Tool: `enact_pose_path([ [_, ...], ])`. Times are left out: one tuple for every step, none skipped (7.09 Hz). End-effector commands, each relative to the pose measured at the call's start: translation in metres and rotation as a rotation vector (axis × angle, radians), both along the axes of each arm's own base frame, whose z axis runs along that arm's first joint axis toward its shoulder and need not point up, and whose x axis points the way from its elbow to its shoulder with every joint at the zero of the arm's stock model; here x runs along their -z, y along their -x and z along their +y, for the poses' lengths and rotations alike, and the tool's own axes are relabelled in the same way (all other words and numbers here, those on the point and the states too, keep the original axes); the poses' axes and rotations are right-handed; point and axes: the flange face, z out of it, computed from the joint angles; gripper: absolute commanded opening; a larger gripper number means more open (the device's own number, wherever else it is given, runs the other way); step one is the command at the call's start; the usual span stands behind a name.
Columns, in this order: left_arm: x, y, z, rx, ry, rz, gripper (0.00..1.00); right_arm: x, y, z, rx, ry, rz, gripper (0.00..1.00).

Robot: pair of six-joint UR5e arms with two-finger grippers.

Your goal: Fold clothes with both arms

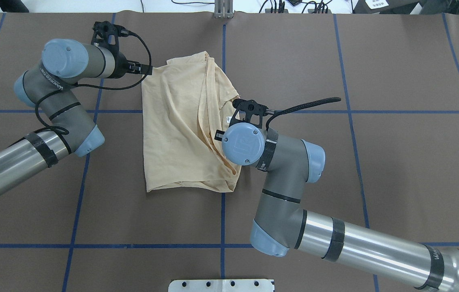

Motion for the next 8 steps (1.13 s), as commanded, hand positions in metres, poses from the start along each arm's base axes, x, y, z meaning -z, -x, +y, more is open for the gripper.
enact_pose_path([
  [0.0,0.001,0.001,0.001,0.0,0.002,1.0,-0.006,0.001,0.002,0.005,0.002,0.009,0.31],
  [0.001,0.001,0.001,0.001,-0.001,0.003,1.0,-0.008,0.001,0.002,0.006,0.004,0.011,0.01],
  [0.003,0.001,0.001,0.001,-0.003,0.006,1.0,-0.012,-0.005,0.005,0.011,0.008,0.008,0.0],
  [0.003,0.001,0.001,0.001,-0.003,0.006,1.0,-0.014,-0.016,0.01,0.014,0.004,-0.002,0.0],
  [0.003,0.001,0.001,0.001,-0.003,0.006,1.0,-0.024,-0.043,0.022,0.016,-0.001,-0.018,0.0],
  [0.003,0.001,0.001,0.001,-0.003,0.006,1.0,-0.035,-0.067,0.044,0.031,-0.007,-0.03,0.0],
  [0.003,0.001,0.001,0.002,-0.001,0.007,1.0,-0.039,-0.077,0.066,0.05,-0.016,-0.04,0.0],
  [0.003,0.001,0.001,0.002,-0.001,0.007,1.0,-0.039,-0.082,0.081,0.068,-0.022,-0.049,0.0],
])
